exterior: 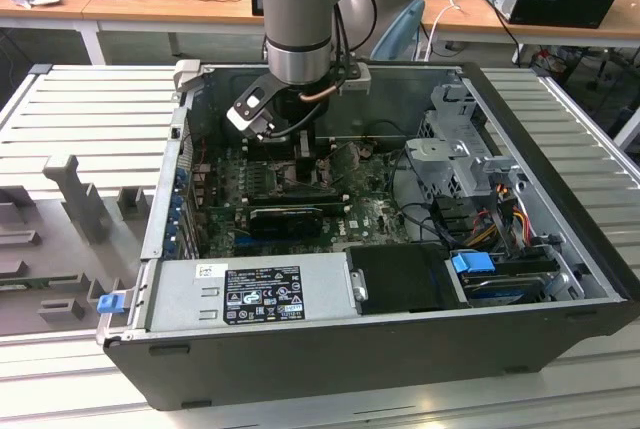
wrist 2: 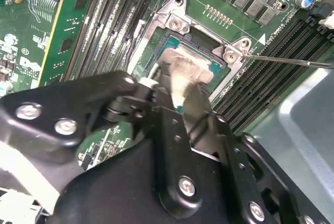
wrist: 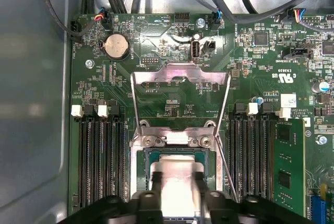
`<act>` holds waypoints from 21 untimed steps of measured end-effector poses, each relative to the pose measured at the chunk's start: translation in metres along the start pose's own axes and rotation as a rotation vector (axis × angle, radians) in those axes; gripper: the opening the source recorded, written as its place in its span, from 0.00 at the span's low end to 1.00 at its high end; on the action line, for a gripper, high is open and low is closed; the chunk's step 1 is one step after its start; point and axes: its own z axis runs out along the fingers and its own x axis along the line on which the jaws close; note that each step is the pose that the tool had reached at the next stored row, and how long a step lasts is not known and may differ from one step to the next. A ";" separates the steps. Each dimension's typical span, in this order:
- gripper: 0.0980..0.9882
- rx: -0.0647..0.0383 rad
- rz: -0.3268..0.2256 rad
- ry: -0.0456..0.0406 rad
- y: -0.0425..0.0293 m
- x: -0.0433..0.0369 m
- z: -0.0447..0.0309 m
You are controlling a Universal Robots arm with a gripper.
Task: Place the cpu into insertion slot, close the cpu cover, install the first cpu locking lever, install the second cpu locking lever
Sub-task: 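Place the cpu into insertion slot, then close the cpu cover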
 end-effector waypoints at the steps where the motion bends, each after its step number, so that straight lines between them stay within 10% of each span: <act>1: 0.27 0.000 0.000 0.0000 0.0000 -0.0001 -0.0001; 6: 0.01 0.000 0.000 -0.0001 0.0001 -0.0002 -0.0018; 21: 0.01 0.000 0.000 0.0000 0.0011 0.0000 -0.0159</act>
